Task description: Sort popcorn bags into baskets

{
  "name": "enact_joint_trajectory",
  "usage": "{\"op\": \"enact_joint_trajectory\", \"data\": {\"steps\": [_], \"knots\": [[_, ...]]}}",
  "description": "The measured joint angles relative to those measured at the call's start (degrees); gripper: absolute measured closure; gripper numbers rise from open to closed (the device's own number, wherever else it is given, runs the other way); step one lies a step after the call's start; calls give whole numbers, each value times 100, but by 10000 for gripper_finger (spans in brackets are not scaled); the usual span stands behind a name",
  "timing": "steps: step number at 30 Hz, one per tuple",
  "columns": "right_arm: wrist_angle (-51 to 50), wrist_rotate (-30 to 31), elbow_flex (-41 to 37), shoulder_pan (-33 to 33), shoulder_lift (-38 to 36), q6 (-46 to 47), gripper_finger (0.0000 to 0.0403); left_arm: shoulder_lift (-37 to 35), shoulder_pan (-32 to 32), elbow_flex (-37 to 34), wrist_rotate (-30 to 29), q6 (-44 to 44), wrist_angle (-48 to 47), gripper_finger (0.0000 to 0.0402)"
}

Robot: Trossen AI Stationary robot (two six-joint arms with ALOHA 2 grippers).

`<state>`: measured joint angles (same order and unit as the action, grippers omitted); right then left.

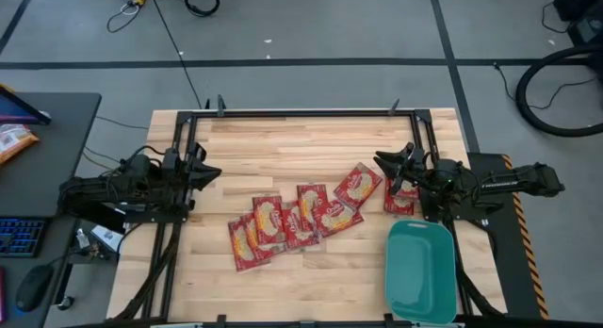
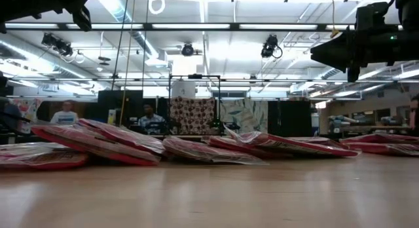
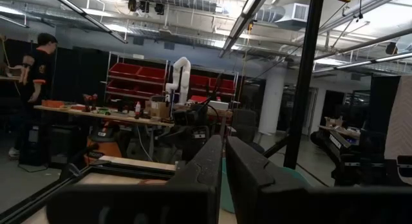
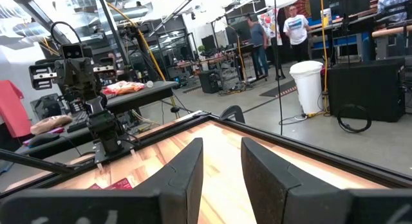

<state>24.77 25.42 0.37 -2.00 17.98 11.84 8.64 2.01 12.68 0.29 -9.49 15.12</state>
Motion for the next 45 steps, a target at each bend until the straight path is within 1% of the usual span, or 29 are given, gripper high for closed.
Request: {"op": "enact_joint_trajectory", "data": {"steps": [18, 19, 23, 25, 32, 35, 40, 44, 45], "knots": [[-1, 1, 1, -1, 0, -1, 292, 0, 1, -1, 1, 0, 0, 374], [1, 1, 0, -1, 2, -139, 292, 0, 1, 0, 0, 1, -1, 374], [0, 73, -1, -7, 0, -1367, 292, 0, 1, 1, -1, -1, -1, 374], [1, 62, 1, -7, 0, -1712, 292, 0, 1, -1, 1, -1, -1, 374], [1, 52, 0, -7, 0, -1934, 292, 0, 0, -1, 1, 0, 1, 374], [68, 43, -1, -7, 2, -1589, 292, 0, -1, -1, -1, -1, 1, 374], [482, 23, -1, -7, 0, 267, 292, 0, 0, -1, -1, 1, 1, 374], [824, 5, -1, -7, 2, 1052, 292, 0, -1, -1, -1, 1, 1, 374], [904, -96, -1, -7, 4, 1226, 292, 0, -1, -1, 1, 1, -1, 374]]}}
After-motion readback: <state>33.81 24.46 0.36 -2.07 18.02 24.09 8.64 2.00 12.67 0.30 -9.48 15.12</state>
